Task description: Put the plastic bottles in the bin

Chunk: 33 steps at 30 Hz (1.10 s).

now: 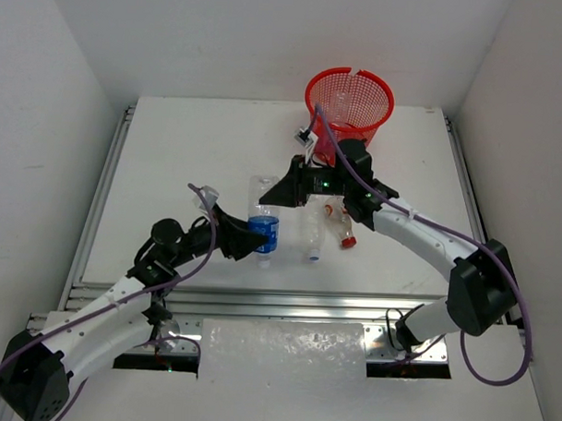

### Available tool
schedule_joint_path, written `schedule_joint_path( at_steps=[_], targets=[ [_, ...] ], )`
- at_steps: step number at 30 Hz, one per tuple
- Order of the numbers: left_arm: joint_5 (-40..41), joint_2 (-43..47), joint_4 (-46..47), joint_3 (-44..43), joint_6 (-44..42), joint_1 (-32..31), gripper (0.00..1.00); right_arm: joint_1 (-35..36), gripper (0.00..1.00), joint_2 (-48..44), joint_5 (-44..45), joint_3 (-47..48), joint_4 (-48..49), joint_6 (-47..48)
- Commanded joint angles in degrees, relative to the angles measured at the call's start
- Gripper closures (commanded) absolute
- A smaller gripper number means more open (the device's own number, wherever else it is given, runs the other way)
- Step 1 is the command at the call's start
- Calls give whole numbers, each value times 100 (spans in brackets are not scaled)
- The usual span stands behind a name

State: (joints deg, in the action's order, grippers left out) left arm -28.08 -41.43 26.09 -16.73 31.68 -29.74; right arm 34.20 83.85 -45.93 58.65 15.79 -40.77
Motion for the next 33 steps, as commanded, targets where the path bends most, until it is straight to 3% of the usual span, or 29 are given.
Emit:
schedule_joint_path(
  at_steps=[1, 2, 3, 4, 6, 9, 13, 17, 18, 22, 30, 31, 32, 33],
  targets=[
    [29, 56, 12, -409, -127, -50, 73, 35, 98, 70, -443, 304, 170, 25],
    [135, 73, -163, -471, -127, -50, 56, 8, 100, 78, -408, 322, 126, 60],
    [614, 135, -452, -680, -40, -50, 21, -70, 100, 26, -129, 340, 74, 104],
    [889, 153, -1125, -839, 4, -59, 2, -132, 100, -26, 82, 340, -49, 148],
    [1869, 162, -2050, -1390, 214, -59, 0, -447, 100, -210, 583, 418, -268, 236],
    [3503, 74, -4770, -2181, 671, -59, 0, -965, 100, -448, 1828, 760, -934, 482],
    [4170, 205, -6051, -2686, 480, -50, 0, -1327, 100, -423, 3453, 1594, -1533, 1281],
    [3250, 669, -5809, -2722, -134, -67, 0, -1661, 100, 95, 4974, 2606, -1729, 1983],
    [2882, 741, -5634, -2556, -188, -59, 0, -1697, 100, 218, 5363, 2886, -1642, 2221],
    [2650, 812, -5360, -2343, -189, -59, 0, -1811, 100, 877, 6797, 3406, -747, 3371],
    [2553, 741, -5316, -2300, -206, -50, 0, -2250, 98, 2731, 6545, 4970, -568, 3919],
    [2553, 768, -5307, -2300, -206, -59, 0, -2303, 92, 2855, 6501, 5059, -586, 3945],
    [2535, 785, -5272, -2273, -206, -59, 0, -2321, 52, 3091, 6474, 5251, -612, 3946],
    [2509, 786, -5263, -2273, -215, -50, 0, -2330, 24, 3180, 6404, 5340, -752, 3946]
  ],
)
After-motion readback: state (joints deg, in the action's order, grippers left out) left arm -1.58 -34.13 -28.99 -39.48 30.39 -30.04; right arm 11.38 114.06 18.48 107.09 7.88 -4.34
